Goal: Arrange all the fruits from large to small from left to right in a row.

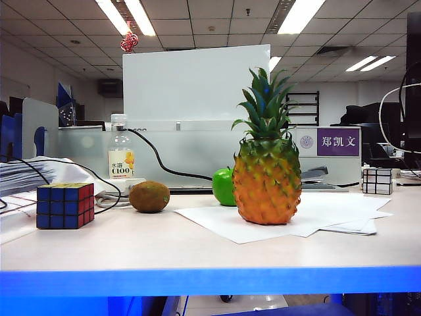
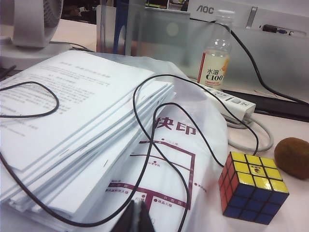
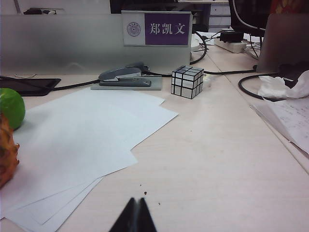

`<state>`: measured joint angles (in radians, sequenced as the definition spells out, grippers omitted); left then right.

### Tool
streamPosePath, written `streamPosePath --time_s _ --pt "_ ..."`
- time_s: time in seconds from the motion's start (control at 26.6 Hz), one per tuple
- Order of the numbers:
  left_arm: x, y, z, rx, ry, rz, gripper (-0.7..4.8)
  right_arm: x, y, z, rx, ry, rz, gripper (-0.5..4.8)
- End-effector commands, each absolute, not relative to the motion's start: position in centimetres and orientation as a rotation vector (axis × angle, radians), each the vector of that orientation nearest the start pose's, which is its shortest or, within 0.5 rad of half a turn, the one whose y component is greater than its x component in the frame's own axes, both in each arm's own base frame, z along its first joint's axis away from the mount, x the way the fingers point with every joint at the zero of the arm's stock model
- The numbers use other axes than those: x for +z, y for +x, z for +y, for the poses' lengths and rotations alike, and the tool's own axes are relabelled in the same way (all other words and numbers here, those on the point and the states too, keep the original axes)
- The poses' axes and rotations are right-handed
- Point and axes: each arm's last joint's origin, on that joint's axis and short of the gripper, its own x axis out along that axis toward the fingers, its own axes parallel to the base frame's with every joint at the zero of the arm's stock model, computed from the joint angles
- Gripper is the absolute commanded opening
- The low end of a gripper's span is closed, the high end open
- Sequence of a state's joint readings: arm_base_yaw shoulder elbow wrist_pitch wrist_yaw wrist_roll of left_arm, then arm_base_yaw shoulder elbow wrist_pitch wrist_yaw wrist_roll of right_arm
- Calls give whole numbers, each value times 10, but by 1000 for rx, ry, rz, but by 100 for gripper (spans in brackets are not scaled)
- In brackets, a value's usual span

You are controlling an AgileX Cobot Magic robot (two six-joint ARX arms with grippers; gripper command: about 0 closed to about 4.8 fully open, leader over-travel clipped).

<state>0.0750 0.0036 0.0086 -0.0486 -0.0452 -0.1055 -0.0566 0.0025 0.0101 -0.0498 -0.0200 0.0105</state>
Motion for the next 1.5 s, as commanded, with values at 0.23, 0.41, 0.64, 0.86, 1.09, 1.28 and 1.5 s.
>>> streamPosePath --time_s 0.23,0.41,0.64,0.86,1.09,1.28,1.5 --pt "163 97 9 121 -106 22 -5 164 97 -5 -35 16 21 -1" --pt "164 97 7 70 -143 20 -5 165 97 -1 82 180 16 -1" --pt "168 96 -3 -267 -419 33 -6 178 95 5 351 597 -19 -1" --pt "179 90 -13 -677 -390 22 -6 192 91 8 477 700 -110 -1" --pt "180 87 -17 -835 -368 48 -6 206 86 11 584 459 -189 -1" --pt "181 86 -19 -858 -365 42 -6 228 87 9 454 207 -196 1" --pt "174 87 -21 -835 -318 70 -6 246 117 10 544 111 -27 22"
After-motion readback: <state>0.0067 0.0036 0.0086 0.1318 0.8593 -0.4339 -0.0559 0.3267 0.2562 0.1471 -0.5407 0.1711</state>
